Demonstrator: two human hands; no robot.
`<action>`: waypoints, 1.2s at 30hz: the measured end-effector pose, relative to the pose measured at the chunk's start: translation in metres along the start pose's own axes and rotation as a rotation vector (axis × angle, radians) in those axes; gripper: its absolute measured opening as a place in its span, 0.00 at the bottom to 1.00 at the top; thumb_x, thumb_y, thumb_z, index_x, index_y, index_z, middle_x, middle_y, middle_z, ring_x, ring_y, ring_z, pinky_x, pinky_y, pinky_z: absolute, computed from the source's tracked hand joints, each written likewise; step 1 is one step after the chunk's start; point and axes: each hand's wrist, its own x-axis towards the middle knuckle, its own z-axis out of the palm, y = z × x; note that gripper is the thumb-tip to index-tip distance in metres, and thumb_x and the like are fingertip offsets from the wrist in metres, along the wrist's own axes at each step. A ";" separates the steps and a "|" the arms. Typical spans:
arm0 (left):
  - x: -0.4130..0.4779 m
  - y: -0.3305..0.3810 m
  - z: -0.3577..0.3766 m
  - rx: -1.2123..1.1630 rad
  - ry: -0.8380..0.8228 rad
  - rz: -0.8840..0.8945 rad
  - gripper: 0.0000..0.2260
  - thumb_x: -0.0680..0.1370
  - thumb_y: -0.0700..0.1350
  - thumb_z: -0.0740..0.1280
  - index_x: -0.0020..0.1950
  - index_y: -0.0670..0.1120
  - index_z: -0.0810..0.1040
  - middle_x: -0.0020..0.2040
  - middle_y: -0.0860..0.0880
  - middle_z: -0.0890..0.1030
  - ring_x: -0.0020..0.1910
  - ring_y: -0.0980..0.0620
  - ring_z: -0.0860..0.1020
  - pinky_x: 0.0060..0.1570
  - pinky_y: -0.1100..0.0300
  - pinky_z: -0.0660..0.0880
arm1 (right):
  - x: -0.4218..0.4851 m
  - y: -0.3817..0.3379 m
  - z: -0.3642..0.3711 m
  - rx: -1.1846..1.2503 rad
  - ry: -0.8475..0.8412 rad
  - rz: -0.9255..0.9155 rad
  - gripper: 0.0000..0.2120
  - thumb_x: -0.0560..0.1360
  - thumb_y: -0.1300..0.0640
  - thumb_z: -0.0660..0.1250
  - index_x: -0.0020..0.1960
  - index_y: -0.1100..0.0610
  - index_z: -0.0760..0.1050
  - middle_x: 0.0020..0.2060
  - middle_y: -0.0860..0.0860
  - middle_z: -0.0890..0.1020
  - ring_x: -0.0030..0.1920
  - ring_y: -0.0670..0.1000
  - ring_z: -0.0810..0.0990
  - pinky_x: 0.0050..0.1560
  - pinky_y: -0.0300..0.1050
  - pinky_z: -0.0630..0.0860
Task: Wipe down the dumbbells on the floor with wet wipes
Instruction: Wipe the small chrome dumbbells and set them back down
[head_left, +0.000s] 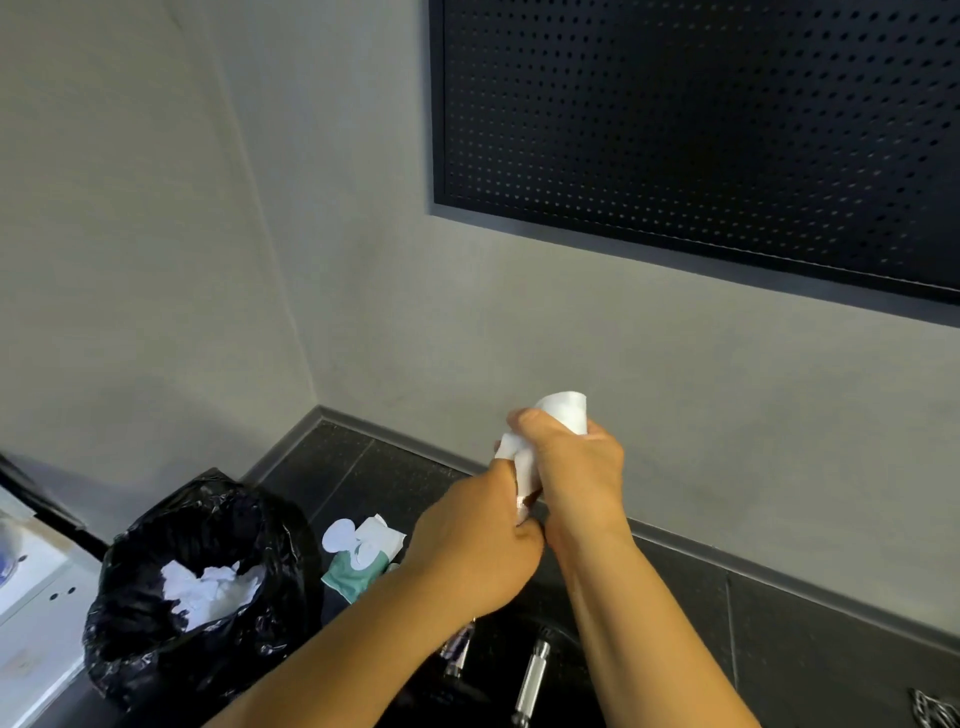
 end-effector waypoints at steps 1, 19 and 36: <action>0.000 -0.001 -0.004 -0.170 -0.084 -0.026 0.02 0.76 0.42 0.60 0.46 0.49 0.70 0.34 0.53 0.73 0.30 0.53 0.74 0.36 0.56 0.77 | 0.000 -0.001 -0.002 0.058 -0.068 0.032 0.05 0.69 0.63 0.71 0.41 0.59 0.74 0.36 0.59 0.81 0.36 0.56 0.80 0.36 0.46 0.77; -0.002 0.009 0.000 -0.145 -0.146 -0.058 0.01 0.76 0.44 0.60 0.46 0.50 0.69 0.34 0.52 0.72 0.31 0.52 0.73 0.35 0.56 0.74 | 0.002 0.000 -0.013 0.278 -0.116 0.080 0.04 0.70 0.66 0.68 0.41 0.62 0.73 0.32 0.58 0.80 0.34 0.56 0.83 0.33 0.44 0.77; 0.007 -0.006 -0.022 -0.820 -0.750 -0.108 0.06 0.65 0.37 0.58 0.36 0.47 0.68 0.23 0.49 0.61 0.17 0.54 0.59 0.29 0.61 0.72 | -0.004 0.003 -0.024 0.495 -0.414 0.094 0.03 0.62 0.61 0.68 0.35 0.56 0.76 0.28 0.52 0.78 0.33 0.52 0.83 0.34 0.41 0.78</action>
